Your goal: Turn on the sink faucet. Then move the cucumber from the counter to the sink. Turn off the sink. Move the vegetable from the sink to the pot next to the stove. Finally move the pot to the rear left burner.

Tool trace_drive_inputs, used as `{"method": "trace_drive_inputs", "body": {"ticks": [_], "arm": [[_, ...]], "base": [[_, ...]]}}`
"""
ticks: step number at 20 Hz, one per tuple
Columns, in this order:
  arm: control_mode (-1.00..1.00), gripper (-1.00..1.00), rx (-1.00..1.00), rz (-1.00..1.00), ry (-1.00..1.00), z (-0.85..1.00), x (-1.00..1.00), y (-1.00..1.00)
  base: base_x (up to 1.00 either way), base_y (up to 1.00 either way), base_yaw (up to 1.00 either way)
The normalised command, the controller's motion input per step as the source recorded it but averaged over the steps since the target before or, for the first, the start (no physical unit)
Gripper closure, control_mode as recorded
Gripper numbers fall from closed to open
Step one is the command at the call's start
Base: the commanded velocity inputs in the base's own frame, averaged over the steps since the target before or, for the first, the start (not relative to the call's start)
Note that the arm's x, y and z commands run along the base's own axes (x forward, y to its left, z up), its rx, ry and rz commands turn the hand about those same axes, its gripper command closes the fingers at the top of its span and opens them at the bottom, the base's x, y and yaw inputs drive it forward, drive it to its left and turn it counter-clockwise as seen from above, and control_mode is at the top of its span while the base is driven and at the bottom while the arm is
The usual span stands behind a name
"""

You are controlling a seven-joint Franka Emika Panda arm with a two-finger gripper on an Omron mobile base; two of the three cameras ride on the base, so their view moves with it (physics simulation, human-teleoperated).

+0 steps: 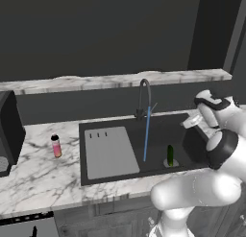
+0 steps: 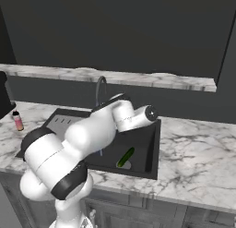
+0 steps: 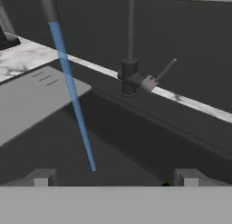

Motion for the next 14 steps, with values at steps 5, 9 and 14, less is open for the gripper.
{"method": "trace_drive_inputs", "body": {"ticks": [5,9,14], "arm": [[-1.0,-1.0,0.0,0.31,-0.09,0.0,0.44,0.0],[-1.0,-1.0,0.0,0.18,-0.03,-0.01,0.32,0.0],[-1.0,-1.0,0.02,0.08,0.0,-0.04,0.08,0.0]], "base": [[0.0,0.0,0.0],[0.0,0.0,0.0],[0.0,0.0,0.0]]}}
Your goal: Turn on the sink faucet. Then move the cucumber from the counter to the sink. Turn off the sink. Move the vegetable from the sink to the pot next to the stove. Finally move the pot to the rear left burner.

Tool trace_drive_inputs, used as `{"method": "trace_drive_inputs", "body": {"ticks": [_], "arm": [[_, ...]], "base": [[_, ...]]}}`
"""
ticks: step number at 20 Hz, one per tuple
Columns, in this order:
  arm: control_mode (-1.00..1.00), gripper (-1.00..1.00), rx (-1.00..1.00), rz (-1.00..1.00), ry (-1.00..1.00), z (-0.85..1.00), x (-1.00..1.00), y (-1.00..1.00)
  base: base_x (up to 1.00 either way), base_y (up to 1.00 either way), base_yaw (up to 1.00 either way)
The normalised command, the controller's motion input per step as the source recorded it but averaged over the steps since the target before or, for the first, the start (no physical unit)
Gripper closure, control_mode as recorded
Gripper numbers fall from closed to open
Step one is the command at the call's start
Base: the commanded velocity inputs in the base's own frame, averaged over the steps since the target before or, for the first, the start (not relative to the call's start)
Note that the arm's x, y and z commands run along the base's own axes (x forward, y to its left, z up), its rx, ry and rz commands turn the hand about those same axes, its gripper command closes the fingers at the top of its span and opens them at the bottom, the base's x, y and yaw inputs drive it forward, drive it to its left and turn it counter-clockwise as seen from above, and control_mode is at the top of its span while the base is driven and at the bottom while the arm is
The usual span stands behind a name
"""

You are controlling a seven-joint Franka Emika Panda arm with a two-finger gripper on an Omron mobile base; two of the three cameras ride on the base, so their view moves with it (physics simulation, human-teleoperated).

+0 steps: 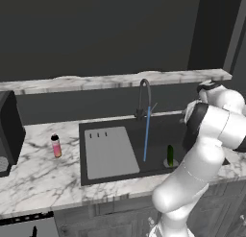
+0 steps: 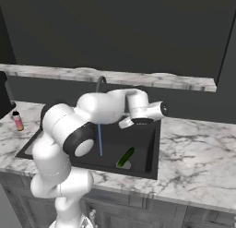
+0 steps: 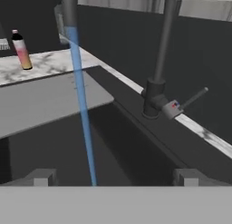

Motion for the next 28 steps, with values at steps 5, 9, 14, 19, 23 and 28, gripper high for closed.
{"method": "trace_drive_inputs", "body": {"ticks": [5,9,14,19,23,28], "arm": [[-1.0,-1.0,0.04,0.08,-0.01,-0.03,0.24,0.0],[-1.0,-1.0,0.02,0.01,-0.03,-0.12,0.38,0.06],[-1.0,-1.0,0.01,0.0,-0.05,-0.15,0.38,0.08],[-1.0,-1.0,0.04,0.01,-0.07,-0.06,0.36,0.08],[-1.0,-1.0,0.07,0.07,-0.08,0.0,0.23,0.08],[-1.0,-1.0,0.06,0.1,-0.04,0.0,0.18,0.12]], "base": [[0.0,0.0,0.0],[0.0,0.0,0.0],[0.0,0.0,0.0],[0.0,0.0,0.0],[0.0,0.0,0.0],[0.0,0.0,0.0]]}}
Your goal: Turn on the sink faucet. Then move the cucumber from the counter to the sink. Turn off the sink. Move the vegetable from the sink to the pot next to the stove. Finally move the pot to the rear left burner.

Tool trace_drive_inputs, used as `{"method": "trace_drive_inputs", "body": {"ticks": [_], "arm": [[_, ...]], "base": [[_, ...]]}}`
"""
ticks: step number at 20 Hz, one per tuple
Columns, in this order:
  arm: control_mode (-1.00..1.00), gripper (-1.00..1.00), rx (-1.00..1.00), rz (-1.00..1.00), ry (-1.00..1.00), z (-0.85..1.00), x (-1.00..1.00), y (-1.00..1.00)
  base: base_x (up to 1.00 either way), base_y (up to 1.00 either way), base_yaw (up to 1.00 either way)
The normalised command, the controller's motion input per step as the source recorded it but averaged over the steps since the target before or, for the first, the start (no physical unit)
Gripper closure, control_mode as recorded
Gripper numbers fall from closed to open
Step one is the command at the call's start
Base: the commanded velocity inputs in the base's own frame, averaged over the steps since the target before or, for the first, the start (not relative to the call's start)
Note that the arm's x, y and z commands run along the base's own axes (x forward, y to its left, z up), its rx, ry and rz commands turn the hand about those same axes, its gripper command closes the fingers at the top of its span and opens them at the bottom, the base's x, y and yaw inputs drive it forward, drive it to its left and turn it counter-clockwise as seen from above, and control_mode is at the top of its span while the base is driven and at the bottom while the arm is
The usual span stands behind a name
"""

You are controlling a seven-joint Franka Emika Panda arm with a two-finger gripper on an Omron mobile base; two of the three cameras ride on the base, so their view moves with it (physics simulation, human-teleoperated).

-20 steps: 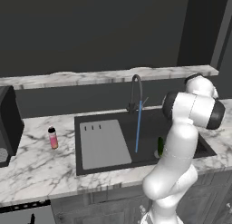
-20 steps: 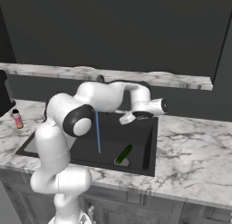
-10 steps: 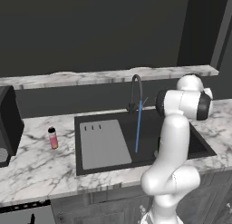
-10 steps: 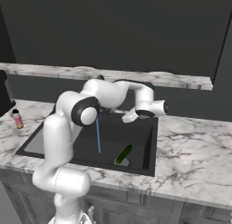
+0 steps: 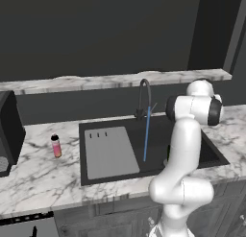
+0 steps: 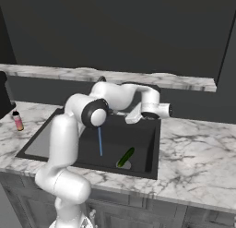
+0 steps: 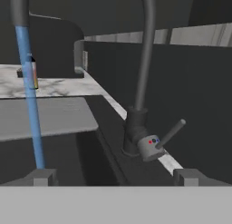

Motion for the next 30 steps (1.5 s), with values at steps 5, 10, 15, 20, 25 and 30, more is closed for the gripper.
{"method": "trace_drive_inputs", "body": {"ticks": [5,10,15,20,25,30], "arm": [[-1.0,-1.0,0.02,0.09,-0.02,-0.01,0.16,0.19],[-1.0,-1.0,0.01,0.07,-0.01,-0.01,0.12,0.15],[-1.0,-1.0,0.01,0.06,0.0,0.0,0.11,0.1],[-1.0,-1.0,0.01,0.05,0.0,0.0,0.14,0.08],[-1.0,-1.0,0.0,0.01,0.0,0.0,0.16,0.1],[-1.0,-1.0,0.0,0.01,0.0,0.0,0.12,0.07]], "base": [[0.0,0.0,0.0],[0.0,0.0,0.0],[0.0,0.0,0.0],[0.0,0.0,0.0],[0.0,0.0,0.0],[0.0,0.0,0.0]]}}
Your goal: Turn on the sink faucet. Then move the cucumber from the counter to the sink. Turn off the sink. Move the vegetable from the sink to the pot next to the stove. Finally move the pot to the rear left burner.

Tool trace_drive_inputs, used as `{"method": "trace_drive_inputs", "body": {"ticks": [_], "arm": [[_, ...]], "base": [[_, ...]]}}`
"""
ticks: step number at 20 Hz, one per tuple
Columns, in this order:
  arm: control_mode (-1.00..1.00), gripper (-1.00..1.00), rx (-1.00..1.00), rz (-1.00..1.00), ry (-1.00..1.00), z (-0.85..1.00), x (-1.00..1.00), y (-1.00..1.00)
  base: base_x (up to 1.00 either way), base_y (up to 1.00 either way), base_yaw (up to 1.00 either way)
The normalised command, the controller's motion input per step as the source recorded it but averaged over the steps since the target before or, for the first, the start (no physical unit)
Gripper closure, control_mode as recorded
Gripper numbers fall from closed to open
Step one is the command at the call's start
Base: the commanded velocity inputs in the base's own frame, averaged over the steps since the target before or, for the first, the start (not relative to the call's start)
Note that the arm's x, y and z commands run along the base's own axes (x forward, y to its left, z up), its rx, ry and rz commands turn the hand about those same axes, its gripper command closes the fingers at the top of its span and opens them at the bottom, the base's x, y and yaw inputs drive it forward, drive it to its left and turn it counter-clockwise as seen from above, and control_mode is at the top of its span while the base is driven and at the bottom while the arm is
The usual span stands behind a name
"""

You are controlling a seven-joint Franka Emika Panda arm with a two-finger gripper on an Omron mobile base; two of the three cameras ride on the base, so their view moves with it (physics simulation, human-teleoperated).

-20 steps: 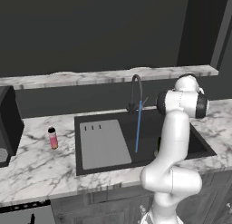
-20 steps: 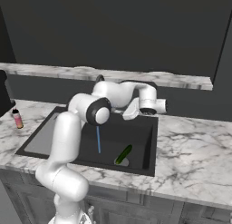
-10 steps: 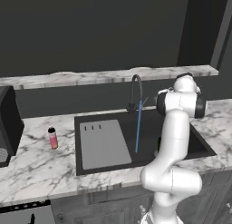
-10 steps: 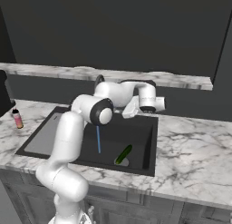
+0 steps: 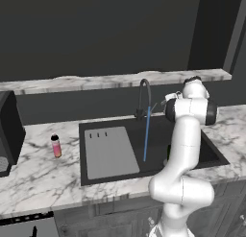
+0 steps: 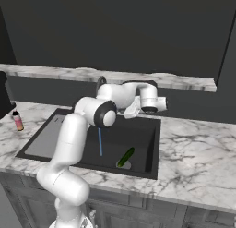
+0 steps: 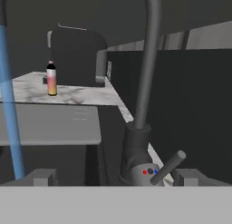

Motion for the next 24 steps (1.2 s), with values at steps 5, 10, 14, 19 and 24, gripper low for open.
{"method": "trace_drive_inputs", "body": {"ticks": [5,10,14,19,24], "arm": [[-1.0,-1.0,0.0,0.01,0.0,-0.02,0.07,0.07],[-1.0,-1.0,0.0,0.01,0.0,-0.05,0.09,0.04],[-1.0,-1.0,0.0,0.01,-0.01,-0.06,0.11,0.03],[-1.0,-1.0,0.0,0.0,-0.01,-0.06,0.16,0.03],[-1.0,-1.0,0.0,0.0,-0.01,-0.05,0.15,0.0]], "base": [[0.0,0.0,0.0],[0.0,0.0,0.0],[0.0,0.0,0.0],[0.0,0.0,0.0],[0.0,0.0,0.0]]}}
